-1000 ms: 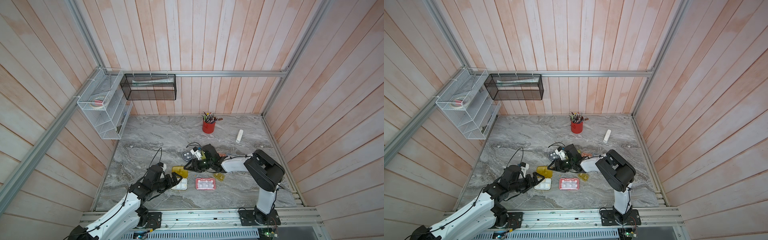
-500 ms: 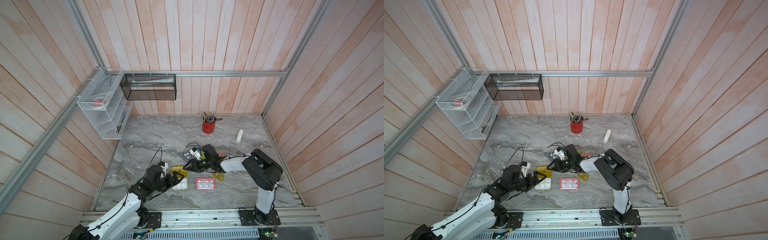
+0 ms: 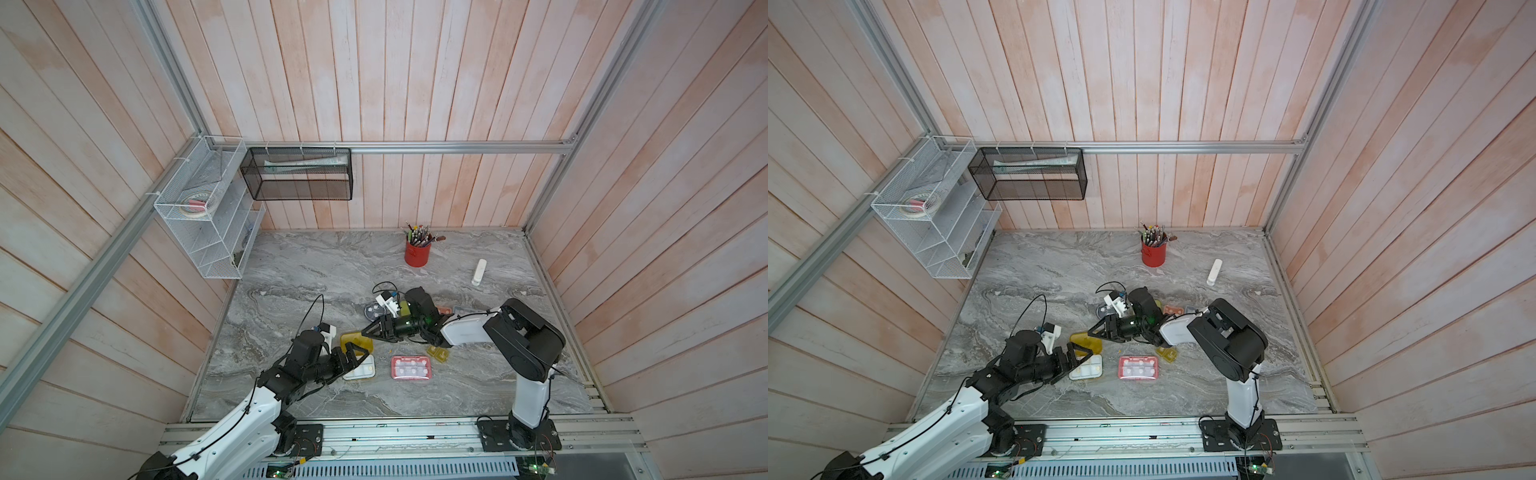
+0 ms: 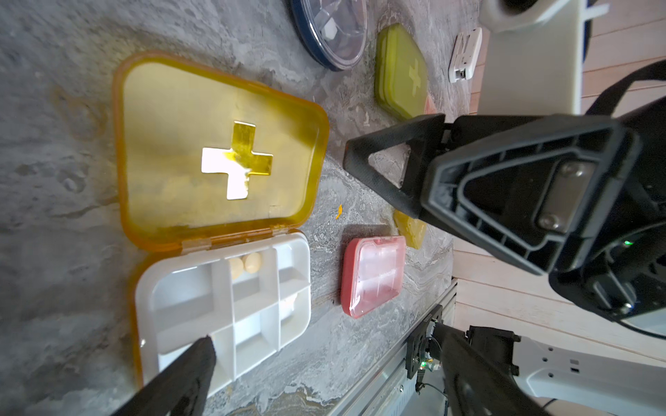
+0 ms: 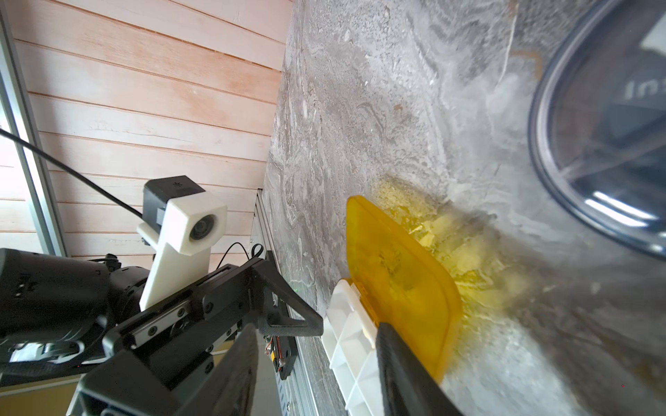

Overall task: Close pillboxes
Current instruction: Close the lid on the pillbox.

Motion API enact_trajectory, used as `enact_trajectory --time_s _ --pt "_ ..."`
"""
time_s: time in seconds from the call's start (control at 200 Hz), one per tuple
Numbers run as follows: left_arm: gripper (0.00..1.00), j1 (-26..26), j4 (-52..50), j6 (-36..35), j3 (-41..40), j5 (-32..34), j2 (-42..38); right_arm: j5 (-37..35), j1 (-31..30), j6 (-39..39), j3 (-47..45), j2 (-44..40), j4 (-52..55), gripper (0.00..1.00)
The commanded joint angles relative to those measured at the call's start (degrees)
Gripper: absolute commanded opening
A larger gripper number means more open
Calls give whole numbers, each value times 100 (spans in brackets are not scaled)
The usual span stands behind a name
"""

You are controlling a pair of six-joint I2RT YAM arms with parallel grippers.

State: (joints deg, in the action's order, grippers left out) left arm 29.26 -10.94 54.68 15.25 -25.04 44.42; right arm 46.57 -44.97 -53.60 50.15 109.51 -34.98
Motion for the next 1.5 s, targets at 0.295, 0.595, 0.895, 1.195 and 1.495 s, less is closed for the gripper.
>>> enact_trajectory --time_s 0.295,0.595,0.895,1.195,1.495 --pt "100 -25 -1563 51 343 1090 -586 -592 46 844 446 125 1681 56" --pt "100 -23 -116 755 -443 408 -818 -125 32 741 513 377 1364 56" --pt "100 -25 302 694 -477 103 -410 241 30 437 472 518 693 56" --pt "100 -25 435 632 -434 96 -255 590 18 90 280 474 -120 56" --pt "100 -25 413 593 -320 69 -242 629 7 34 109 408 -344 56"
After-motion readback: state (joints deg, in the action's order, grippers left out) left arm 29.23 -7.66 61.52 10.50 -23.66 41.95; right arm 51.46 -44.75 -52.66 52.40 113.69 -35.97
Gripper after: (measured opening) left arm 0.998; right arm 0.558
